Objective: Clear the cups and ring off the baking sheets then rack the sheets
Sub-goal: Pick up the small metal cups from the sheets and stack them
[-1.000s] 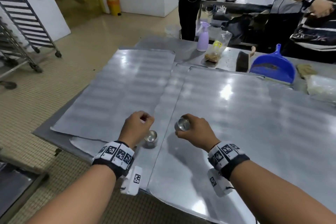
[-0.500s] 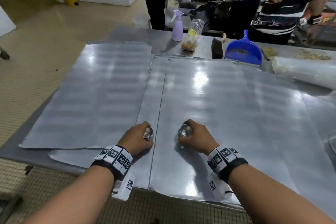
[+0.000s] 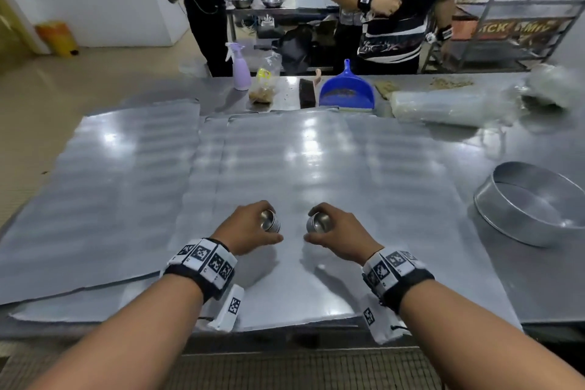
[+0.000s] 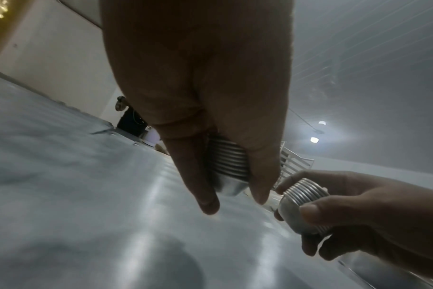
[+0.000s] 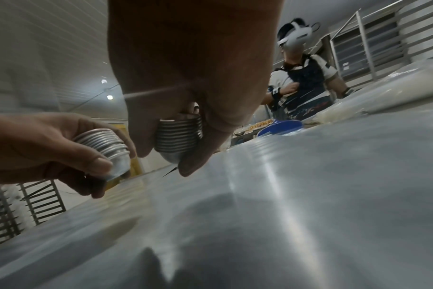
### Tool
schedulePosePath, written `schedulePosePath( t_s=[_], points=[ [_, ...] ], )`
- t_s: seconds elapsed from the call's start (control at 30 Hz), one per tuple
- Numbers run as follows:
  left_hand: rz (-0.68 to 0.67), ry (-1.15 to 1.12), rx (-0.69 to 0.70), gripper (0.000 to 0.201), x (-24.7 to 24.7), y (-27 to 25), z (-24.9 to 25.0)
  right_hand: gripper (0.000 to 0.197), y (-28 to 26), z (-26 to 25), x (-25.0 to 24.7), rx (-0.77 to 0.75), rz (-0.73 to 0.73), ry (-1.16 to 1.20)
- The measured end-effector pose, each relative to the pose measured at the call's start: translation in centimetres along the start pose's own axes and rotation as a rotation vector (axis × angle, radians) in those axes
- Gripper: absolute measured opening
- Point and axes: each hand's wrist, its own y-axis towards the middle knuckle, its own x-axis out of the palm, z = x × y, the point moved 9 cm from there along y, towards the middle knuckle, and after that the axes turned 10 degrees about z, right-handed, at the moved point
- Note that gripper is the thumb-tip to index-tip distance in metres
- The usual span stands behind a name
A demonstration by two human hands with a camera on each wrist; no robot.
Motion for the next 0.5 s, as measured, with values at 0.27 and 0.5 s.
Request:
schedulePosePath(
  t_s=[0.27,0.5],
  points=[
    [-0.099,-0.113,0.082,0.044,11.7,-1.9,13.8,0.048,-6.8,9.9,-13.6,0.046,0.035,-0.067],
    [-0.161,-0.146,0.176,0.04,20.3,-2.5,25.5,0.042,-11.1,18.4,-23.3,0.172,0.131,-0.092]
  ],
)
